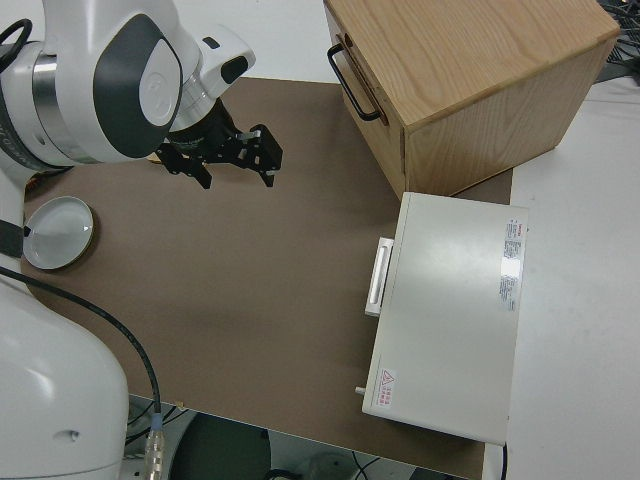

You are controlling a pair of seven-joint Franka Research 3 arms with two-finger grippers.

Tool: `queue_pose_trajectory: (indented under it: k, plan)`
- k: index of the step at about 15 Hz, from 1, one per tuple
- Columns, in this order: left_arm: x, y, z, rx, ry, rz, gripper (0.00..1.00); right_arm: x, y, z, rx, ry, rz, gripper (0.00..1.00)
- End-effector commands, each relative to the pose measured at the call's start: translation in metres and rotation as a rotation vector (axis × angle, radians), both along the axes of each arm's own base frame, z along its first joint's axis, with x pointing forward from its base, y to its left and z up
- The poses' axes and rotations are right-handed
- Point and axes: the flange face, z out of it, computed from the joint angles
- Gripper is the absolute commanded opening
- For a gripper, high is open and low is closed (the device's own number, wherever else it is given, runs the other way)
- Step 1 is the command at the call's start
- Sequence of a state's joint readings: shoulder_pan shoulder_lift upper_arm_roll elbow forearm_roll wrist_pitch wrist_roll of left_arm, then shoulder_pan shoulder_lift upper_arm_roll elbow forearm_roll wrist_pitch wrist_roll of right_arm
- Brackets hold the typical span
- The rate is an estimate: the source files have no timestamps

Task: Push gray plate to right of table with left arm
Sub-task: 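Push the gray plate with the left gripper away from the wicker tray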

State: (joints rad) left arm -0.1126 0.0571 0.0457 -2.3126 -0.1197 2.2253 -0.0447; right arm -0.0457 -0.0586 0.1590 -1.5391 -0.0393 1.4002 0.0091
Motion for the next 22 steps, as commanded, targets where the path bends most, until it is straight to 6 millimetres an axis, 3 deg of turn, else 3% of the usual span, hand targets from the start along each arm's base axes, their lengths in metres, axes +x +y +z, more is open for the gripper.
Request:
queue_pose_trajectory:
  k: [1,5,8,14,22]
  plan:
    - [-0.003,0.000,-0.004,-0.012,-0.010,-0.002,0.00,-0.005,-0.001,0.002,-0.003,0.006,0.004,0.996]
    - [-0.003,-0.004,-0.004,-0.014,-0.007,0.002,0.00,-0.005,-0.001,0.002,-0.003,0.006,0.004,0.996]
    - [-0.006,-0.029,-0.005,-0.031,0.006,0.022,0.00,-0.005,-0.001,0.002,-0.003,0.006,0.004,0.996]
    - [-0.026,-0.121,-0.002,-0.034,0.031,0.086,0.00,-0.005,-0.001,0.002,-0.003,0.006,0.004,0.996]
    - [-0.058,-0.223,0.009,-0.094,0.005,0.189,0.00,-0.005,-0.001,0.002,-0.003,0.006,0.004,0.996]
